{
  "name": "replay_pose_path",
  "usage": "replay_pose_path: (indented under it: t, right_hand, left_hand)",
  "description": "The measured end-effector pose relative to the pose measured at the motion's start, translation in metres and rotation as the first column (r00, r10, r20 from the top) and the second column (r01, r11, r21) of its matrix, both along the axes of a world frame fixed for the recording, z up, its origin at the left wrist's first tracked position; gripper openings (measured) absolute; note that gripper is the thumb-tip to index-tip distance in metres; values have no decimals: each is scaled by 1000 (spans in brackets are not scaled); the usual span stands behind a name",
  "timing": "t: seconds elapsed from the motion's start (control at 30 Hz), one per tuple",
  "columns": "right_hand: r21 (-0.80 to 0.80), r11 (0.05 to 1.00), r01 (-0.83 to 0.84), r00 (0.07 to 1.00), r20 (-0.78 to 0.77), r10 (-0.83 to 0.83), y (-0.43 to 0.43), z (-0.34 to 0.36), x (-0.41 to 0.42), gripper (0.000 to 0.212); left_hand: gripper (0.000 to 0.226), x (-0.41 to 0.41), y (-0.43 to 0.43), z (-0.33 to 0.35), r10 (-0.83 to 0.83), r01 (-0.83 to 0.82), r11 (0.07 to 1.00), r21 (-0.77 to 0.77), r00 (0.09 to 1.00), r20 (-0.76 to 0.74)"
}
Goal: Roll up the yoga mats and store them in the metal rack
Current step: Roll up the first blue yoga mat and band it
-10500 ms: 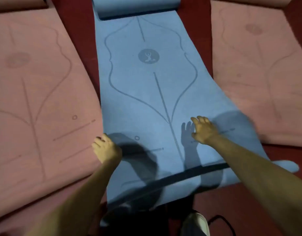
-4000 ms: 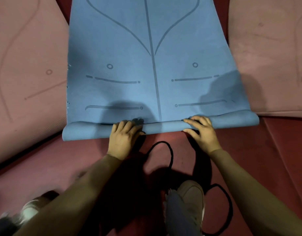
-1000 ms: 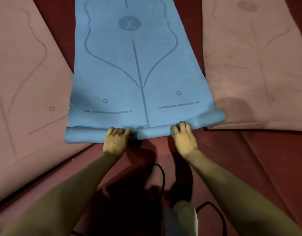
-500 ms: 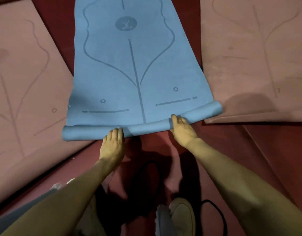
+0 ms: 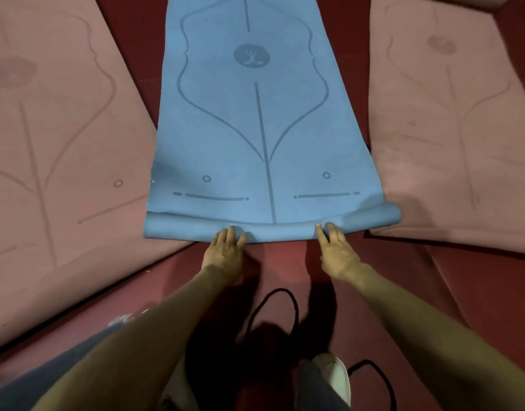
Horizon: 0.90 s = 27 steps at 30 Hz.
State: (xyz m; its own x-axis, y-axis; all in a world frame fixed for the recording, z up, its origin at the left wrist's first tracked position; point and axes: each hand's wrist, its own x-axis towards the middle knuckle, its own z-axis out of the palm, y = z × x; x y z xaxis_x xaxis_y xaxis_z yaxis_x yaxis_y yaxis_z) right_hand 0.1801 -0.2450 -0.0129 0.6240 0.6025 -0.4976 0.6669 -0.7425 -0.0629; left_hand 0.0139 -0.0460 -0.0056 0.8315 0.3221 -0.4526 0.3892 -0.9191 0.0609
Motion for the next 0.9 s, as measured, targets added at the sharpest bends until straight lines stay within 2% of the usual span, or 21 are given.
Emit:
replay_pose_path:
  t: [0.13,0.27,0.43,0.53,0.7,0.8,0.9]
  right_hand:
    - [-14,997,74,978,-196,-75,-1,12,-1,81]
    - [-60,997,40,981,-189,-50,6,17,6,78]
    - [-35,999,-20,985,-174,14,0,6,15,90]
    - [-4,997,-74,993,-87,73,-3,-2,27,85]
    - [141,989,-50,999,14,48,3,-17,29,68]
    - [212,976,-41,998,51,31,10,-26,34,64]
    - [271,962,-38,996,85,15,22,-31,45,60]
  left_hand:
    - [67,-6,11,3,-30,24,993,-119,999,-43]
    - [67,-9,18,0,-53,48,987,-155,998,-27]
    - [67,-2,19,-9,24,-20,989,-150,999,25]
    - [61,0,21,-25,-72,81,996,-25,965,250]
    - [56,10,27,-46,-165,114,982,151,905,392]
    - [54,13,36,-61,-162,99,982,163,883,440]
    - [53,18,51,-71,-159,113,987,114,794,587]
